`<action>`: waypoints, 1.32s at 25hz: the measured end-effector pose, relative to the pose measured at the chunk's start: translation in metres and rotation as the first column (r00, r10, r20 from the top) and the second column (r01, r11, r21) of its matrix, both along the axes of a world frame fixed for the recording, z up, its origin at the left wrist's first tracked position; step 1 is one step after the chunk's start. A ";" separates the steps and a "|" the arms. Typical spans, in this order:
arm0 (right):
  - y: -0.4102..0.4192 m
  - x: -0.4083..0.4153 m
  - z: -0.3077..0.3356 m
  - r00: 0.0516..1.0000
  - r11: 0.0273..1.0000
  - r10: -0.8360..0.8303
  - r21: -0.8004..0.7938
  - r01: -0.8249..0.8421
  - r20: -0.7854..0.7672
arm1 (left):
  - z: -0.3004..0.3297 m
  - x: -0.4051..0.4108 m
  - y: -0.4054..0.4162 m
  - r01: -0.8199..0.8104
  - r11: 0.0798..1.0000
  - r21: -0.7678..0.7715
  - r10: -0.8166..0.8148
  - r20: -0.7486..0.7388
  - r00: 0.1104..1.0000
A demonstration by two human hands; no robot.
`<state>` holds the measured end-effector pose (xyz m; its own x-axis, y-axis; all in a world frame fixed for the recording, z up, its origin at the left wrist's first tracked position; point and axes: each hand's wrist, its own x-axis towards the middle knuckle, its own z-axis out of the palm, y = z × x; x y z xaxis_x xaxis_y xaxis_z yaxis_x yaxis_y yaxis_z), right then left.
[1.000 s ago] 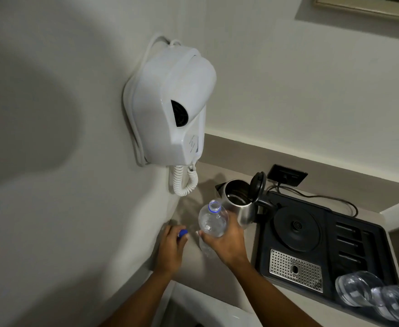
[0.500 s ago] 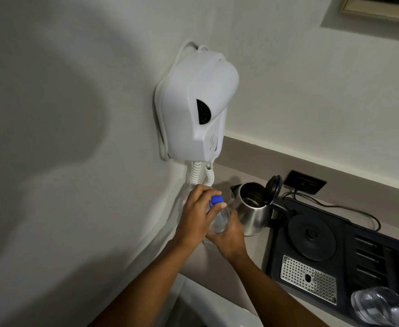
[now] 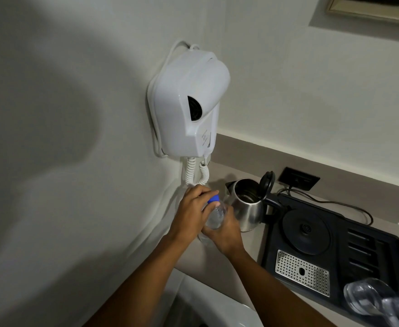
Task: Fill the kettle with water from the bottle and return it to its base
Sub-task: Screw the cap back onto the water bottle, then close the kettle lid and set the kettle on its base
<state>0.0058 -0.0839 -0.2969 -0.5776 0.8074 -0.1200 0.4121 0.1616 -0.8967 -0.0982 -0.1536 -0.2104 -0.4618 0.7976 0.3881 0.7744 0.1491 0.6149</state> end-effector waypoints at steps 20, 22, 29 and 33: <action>0.118 0.114 0.043 0.915 0.911 -0.391 0.097 0.400 -0.103 | 0.018 -0.007 0.028 0.195 0.977 -0.091 -0.210 -0.200 0.957; 0.136 0.101 0.049 0.968 0.963 -0.251 -0.095 0.251 0.008 | 0.020 -0.007 0.040 0.193 0.953 -0.234 -0.246 -0.224 0.943; 0.158 0.083 0.054 0.977 0.911 -0.034 -0.395 0.117 0.212 | 0.017 -0.008 0.052 0.133 0.887 -0.442 -0.266 -0.253 0.930; 0.158 0.083 0.048 0.993 0.883 -0.060 -0.457 0.101 0.104 | 0.014 -0.007 0.053 0.118 0.883 -0.454 -0.261 -0.265 0.928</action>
